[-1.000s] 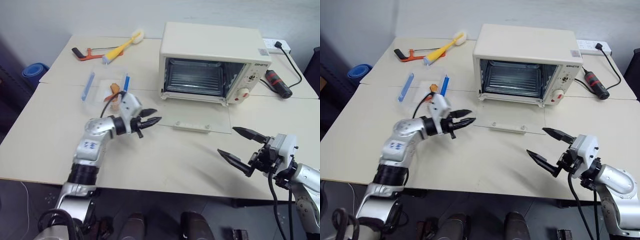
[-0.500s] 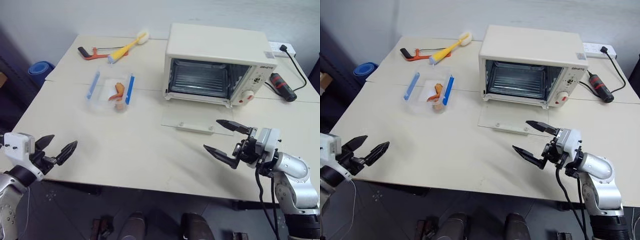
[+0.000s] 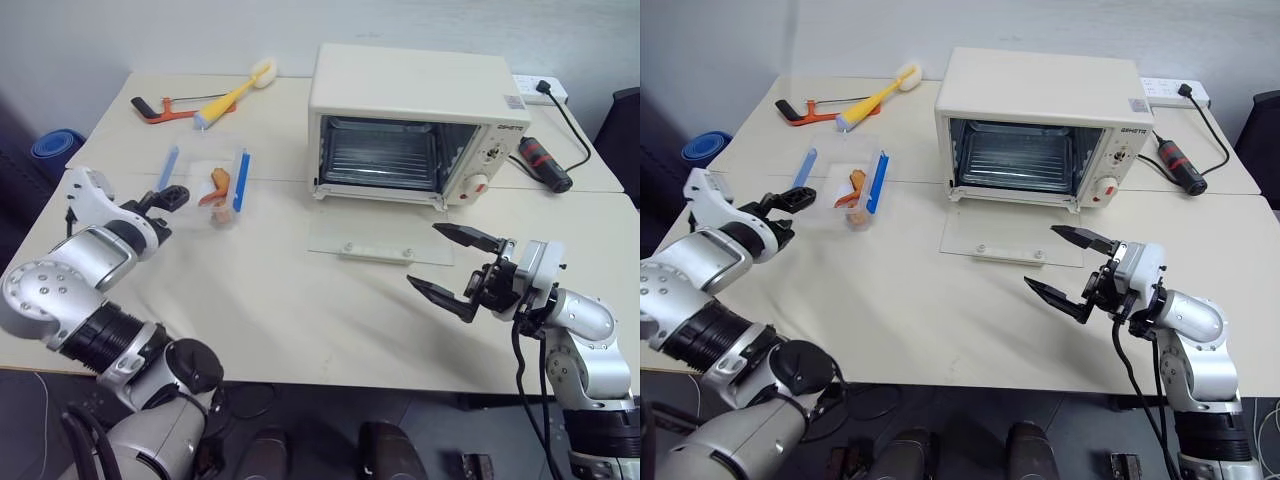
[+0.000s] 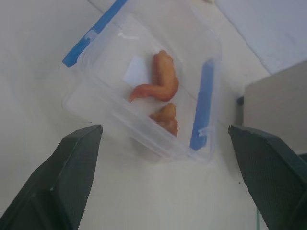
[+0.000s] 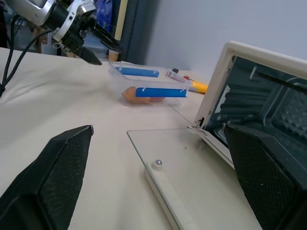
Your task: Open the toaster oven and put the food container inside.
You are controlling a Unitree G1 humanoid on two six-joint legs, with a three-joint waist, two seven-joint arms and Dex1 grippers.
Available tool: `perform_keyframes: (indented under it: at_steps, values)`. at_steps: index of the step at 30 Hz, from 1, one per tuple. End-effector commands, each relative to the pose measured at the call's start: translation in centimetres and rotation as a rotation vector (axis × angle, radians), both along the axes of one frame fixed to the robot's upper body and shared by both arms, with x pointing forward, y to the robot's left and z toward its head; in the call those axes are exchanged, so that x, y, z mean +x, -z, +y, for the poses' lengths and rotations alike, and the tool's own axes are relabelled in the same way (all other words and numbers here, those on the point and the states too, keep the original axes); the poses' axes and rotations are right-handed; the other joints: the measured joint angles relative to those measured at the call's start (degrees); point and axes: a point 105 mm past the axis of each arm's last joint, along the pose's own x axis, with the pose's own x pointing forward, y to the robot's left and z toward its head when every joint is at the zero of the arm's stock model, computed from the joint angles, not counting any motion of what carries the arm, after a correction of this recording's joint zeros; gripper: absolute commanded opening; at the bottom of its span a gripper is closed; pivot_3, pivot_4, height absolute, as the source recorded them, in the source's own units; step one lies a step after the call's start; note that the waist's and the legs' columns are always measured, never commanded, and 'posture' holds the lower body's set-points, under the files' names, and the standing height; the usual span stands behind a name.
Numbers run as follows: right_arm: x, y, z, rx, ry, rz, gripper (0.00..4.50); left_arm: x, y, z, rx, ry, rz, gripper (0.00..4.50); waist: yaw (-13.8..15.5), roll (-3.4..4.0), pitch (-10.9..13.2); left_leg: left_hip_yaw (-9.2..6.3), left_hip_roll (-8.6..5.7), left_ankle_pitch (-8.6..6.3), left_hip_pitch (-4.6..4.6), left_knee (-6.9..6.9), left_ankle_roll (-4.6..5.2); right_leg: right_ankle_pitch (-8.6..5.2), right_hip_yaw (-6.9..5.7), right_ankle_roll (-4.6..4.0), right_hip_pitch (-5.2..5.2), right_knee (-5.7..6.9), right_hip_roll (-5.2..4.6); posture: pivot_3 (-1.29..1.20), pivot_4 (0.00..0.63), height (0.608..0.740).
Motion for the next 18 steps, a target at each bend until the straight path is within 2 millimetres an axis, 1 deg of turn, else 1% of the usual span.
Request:
perform_keyframes:
  at_steps: [1, 2, 3, 5, 7, 10, 14, 17, 18]
  values:
    - [-0.4, -1.0, -1.1, 0.006, 0.042, -0.056, 4.50, 0.7, 0.5, 0.2, -0.031, -0.043, 0.074, 4.46, 0.27, -0.02, 0.02, 0.00, 0.00, 0.00, -0.02, 0.01, 0.00, 0.00, 0.00, 0.00, -0.01, 0.00, 0.00, 0.00, 0.150, 0.740]
    - [-0.6, -0.8, -1.2, 0.004, 0.046, -0.053, 4.50, 1.1, 0.8, 0.1, -0.036, -0.062, 0.095, 4.46, 0.35, -0.06, 0.04, -0.01, 0.00, 0.00, -0.04, 0.04, 0.00, 0.00, 0.00, 0.00, -0.01, 0.00, 0.00, 0.00, 0.150, 0.740]
    - [-0.8, -0.6, -1.4, 0.003, 0.055, -0.046, 4.50, 1.9, 1.1, -0.2, -0.050, -0.055, 0.113, 4.46, 0.40, -0.07, 0.03, -0.02, 0.00, 0.00, -0.06, 0.07, 0.00, 0.00, 0.00, 0.00, -0.01, -0.01, 0.00, 0.00, 0.150, 0.740]
    - [-1.2, 0.0, -1.9, 0.000, 0.072, -0.023, 4.50, 4.0, 1.1, -1.2, -0.061, -0.017, 0.122, 4.46, 1.21, -0.07, 0.03, -0.03, -0.02, 0.00, -0.07, 0.10, 0.00, 0.00, 0.00, 0.00, 0.00, -0.01, -0.01, 0.00, 0.150, 0.740]
    - [-1.5, 0.4, -1.9, -0.008, 0.073, -0.012, 4.50, 5.1, 0.8, -1.3, -0.042, -0.009, 0.119, 4.46, 1.57, -0.07, 0.03, 0.00, -0.02, 0.00, -0.06, 0.15, -0.01, 0.00, 0.01, 0.00, 0.01, 0.00, -0.01, 0.00, 0.150, 0.740]
    - [-1.9, 0.5, -1.9, -0.008, 0.076, -0.007, 4.50, 5.9, 0.5, -1.5, -0.024, 0.002, 0.119, 4.46, 1.55, -0.07, 0.04, 0.02, -0.04, 0.00, -0.07, 0.15, -0.01, 0.01, 0.03, 0.02, 0.00, -0.01, -0.02, 0.00, 0.150, 0.740]
    - [-2.3, 0.7, -1.8, 0.004, 0.089, 0.004, 4.50, 6.4, 0.8, -1.9, -0.016, 0.016, 0.152, 4.46, 1.48, -0.07, 0.04, 0.02, -0.02, 0.00, -0.05, 0.11, -0.03, 0.01, 0.03, 0.02, -0.04, 0.02, -0.01, 0.00, 0.150, 0.740]
    - [-2.7, 1.0, -1.8, 0.016, 0.104, 0.021, 4.50, 7.0, 0.5, -0.7, 0.038, -0.051, 0.144, 3.89, 1.59, -0.07, 0.03, 0.02, -0.02, 0.00, -0.05, 0.12, -0.03, 0.01, 0.03, 0.02, -0.04, 0.03, -0.01, 0.00, 0.150, 0.740]
    - [-2.7, 1.0, -1.8, 0.019, 0.109, 0.022, 4.50, 7.1, 0.3, -0.4, 0.052, -0.062, 0.135, 3.61, 1.53, -0.07, 0.03, 0.02, -0.02, 0.00, -0.05, 0.12, -0.03, 0.01, 0.03, 0.02, -0.04, 0.03, -0.01, 0.00, 0.150, 0.740]
